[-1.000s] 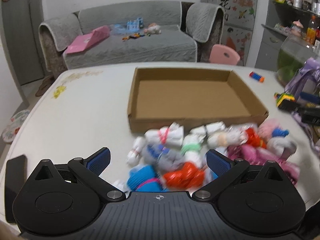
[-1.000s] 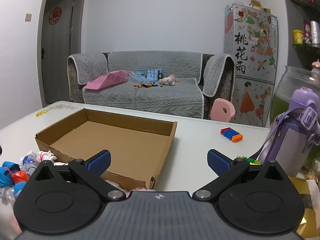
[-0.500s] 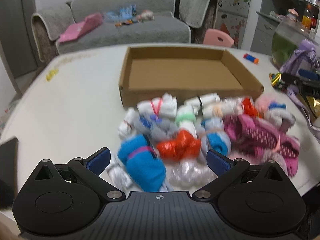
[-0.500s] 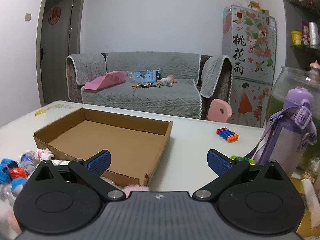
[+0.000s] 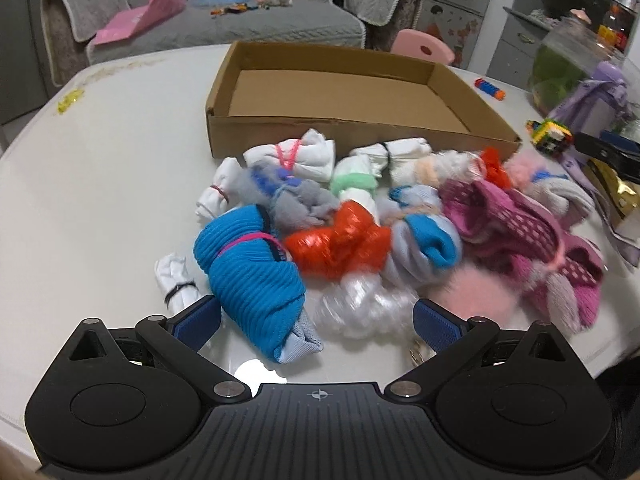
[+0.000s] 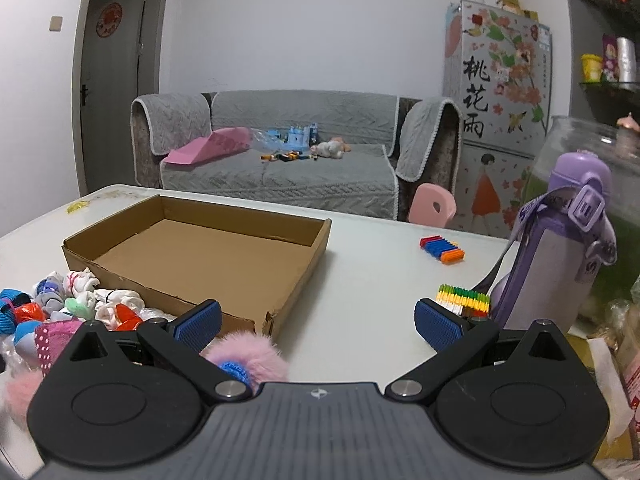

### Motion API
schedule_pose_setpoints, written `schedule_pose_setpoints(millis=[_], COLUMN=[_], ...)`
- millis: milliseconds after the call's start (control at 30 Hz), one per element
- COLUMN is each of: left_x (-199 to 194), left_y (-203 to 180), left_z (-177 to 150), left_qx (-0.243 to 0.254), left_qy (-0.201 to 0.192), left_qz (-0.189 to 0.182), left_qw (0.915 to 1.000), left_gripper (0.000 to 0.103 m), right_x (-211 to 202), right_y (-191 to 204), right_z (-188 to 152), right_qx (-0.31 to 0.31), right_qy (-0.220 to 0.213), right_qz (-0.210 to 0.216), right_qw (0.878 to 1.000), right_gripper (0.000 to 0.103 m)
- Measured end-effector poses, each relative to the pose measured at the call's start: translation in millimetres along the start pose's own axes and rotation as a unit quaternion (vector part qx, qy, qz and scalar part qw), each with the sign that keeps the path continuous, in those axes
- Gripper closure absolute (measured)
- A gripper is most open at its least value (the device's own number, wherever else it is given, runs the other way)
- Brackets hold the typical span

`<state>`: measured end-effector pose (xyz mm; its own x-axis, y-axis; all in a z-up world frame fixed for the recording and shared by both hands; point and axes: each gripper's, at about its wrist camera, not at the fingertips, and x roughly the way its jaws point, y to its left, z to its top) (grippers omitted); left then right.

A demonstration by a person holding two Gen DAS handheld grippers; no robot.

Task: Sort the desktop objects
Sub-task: 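Move both tools toward the pile of rolled socks beside the cardboard tray, then grasp the blue rolled sock with the left tool while the right tool grasps the pink pom-pom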

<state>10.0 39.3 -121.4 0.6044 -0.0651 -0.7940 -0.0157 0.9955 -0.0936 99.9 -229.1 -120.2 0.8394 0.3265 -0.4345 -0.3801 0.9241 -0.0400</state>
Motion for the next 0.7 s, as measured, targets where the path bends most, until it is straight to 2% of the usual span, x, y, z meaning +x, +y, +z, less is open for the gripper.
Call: schedule_pose_setpoints(millis=[100,233,300,367,400,433,500,567,633,700], left_x=[12,14,13,15,16,16,17,20,22,24], left_y=[12,41,59,75,79,78,64,48,42,41], left_z=[6,8,5,1,1,4,10,13,14,15], left_qx=[-0.022,-0.089,-0.134,-0.178,-0.183,-0.173,-0.125,-0.079,-0.058,-0.058], left_qy=[0.011,-0.001,-0.018,-0.036,-0.039,-0.037,-0.033,-0.028,-0.027,-0.030], left_qz=[-0.004,-0.066,-0.113,-0.160,-0.162,-0.151,-0.099,-0.053,-0.036,-0.029], left_qw=[0.9997,0.9938,0.9844,0.9703,0.9690,0.9725,0.9866,0.9951,0.9973,0.9975], left_gripper=[0.000,0.000,0.000,0.000,0.000,0.000,0.000,0.000,0.000,0.000], right_x=[3,5,6,6,6,7,9,11,12,13], right_y=[1,3,4,6,6,6,7,8,8,8], right_z=[-1,-5,-7,-10,-10,-10,-10,-9,-9,-9], right_qx=[-0.001,-0.006,-0.009,-0.010,-0.010,-0.010,-0.010,-0.011,-0.008,-0.001], right_qy=[0.006,0.011,0.013,0.016,0.018,0.021,0.026,0.030,0.033,0.038], right_qz=[0.000,-0.003,-0.009,-0.010,-0.009,-0.006,-0.004,-0.002,0.000,0.003], right_qw=[1.000,1.000,1.000,1.000,1.000,1.000,1.000,0.999,0.999,0.999], right_gripper=[0.000,0.000,0.000,0.000,0.000,0.000,0.000,0.000,0.000,0.000])
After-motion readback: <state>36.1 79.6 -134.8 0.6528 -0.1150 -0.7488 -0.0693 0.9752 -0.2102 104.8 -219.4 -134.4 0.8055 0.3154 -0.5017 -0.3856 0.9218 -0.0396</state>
